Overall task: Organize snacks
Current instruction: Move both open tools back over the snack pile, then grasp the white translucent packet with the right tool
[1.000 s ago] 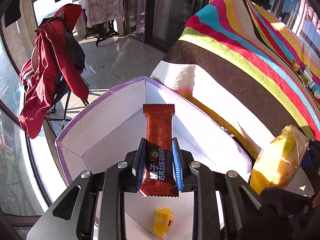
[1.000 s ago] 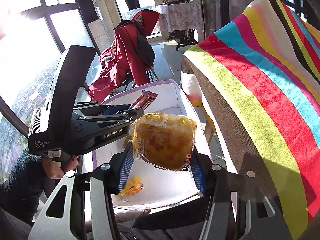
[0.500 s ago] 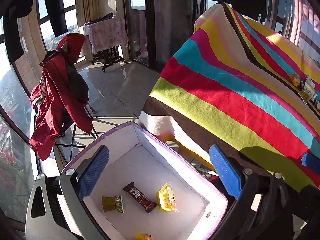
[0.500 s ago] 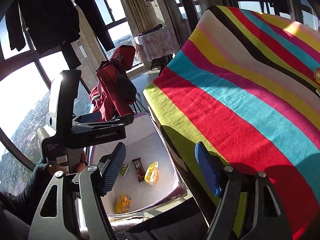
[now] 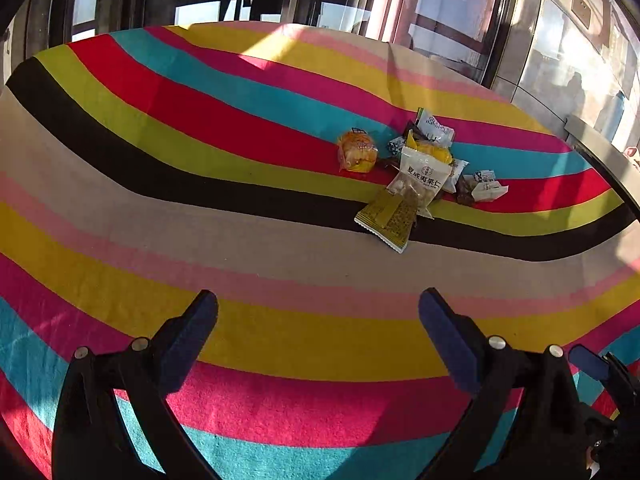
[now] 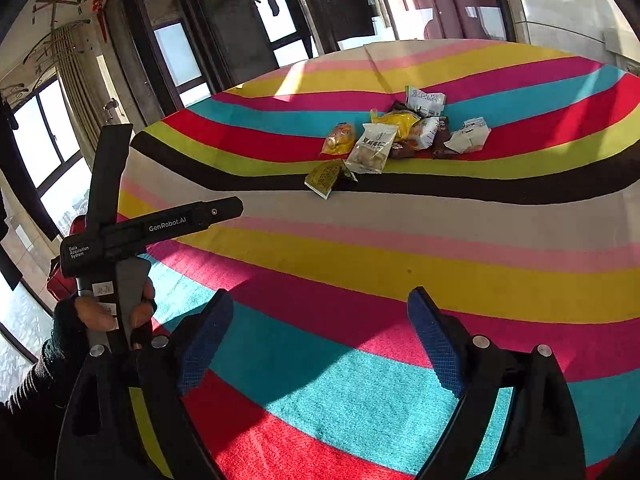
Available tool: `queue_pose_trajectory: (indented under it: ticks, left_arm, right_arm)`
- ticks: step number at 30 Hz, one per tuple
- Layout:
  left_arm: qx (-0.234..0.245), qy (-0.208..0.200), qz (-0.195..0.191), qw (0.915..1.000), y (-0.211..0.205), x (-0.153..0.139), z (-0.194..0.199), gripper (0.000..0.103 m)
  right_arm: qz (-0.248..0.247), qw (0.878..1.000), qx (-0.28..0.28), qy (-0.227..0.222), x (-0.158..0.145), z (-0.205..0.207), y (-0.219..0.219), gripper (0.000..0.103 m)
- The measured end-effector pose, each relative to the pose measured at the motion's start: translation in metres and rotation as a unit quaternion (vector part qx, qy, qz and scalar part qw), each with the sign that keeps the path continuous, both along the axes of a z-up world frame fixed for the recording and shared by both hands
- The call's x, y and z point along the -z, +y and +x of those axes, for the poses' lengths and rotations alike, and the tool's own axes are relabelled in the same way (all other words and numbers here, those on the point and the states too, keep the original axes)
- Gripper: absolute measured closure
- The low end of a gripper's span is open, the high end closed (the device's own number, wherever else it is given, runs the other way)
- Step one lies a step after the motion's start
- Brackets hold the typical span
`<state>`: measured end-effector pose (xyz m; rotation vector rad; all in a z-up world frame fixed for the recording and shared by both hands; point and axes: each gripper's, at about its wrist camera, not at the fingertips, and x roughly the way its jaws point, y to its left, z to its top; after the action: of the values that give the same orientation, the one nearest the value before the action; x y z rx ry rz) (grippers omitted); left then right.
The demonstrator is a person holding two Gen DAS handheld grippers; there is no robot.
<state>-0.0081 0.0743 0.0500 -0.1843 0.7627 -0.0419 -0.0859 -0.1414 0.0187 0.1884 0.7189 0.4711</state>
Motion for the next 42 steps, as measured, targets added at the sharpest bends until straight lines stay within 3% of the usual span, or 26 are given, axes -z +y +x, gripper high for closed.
queue_pose_trajectory:
  ticks: [4,9,20,22,23,24,25,26,37,42]
  left_arm:
    - [-0.003,0.019,-0.019,0.9996,-0.008,0.013,0.03,0.002]
    - [-0.019,0.0,-0.063,0.9978,0.009,0.014,0.022,0.002]
    - [-0.018,0.012,-0.079,0.9966,0.011,0.018,0.027,0.002]
    - [-0.015,0.012,-0.081,0.9965,0.012,0.019,0.027,0.002]
    - [-0.016,0.013,-0.084,0.9963,0.012,0.019,0.027,0.002]
    - [-0.018,0.013,-0.086,0.9961,0.013,0.019,0.027,0.002]
    - [-0.019,0.013,-0.087,0.9959,0.014,0.019,0.027,0.002]
    - [-0.02,0.013,-0.088,0.9958,0.014,0.019,0.027,0.002]
    - [-0.018,0.018,-0.089,0.9957,0.014,0.02,0.028,0.002]
    - [-0.017,0.02,-0.088,0.9958,0.014,0.02,0.027,0.002]
  right_arm:
    - [-0.004,0.997,0.078,-0.005,0.001,0.058,-0.039,0.016]
    - [0.023,0.993,0.118,0.022,0.005,0.135,-0.059,0.017]
    - [-0.035,0.994,0.103,0.031,0.012,0.235,-0.014,0.017]
    - [-0.061,0.992,0.096,0.048,0.017,0.247,-0.011,0.017]
    - [-0.065,0.991,0.099,0.056,0.02,0.25,-0.012,0.022]
    - [-0.062,0.992,0.092,0.062,0.022,0.25,-0.012,0.034]
    - [-0.069,0.992,0.088,0.06,0.022,0.248,-0.013,0.054]
    - [-0.075,0.992,0.089,0.052,0.021,0.242,-0.015,0.057]
    - [0.003,0.998,0.053,0.04,0.019,0.113,-0.049,0.059]
    - [0.025,0.999,0.033,0.026,0.015,0.088,-0.044,0.059]
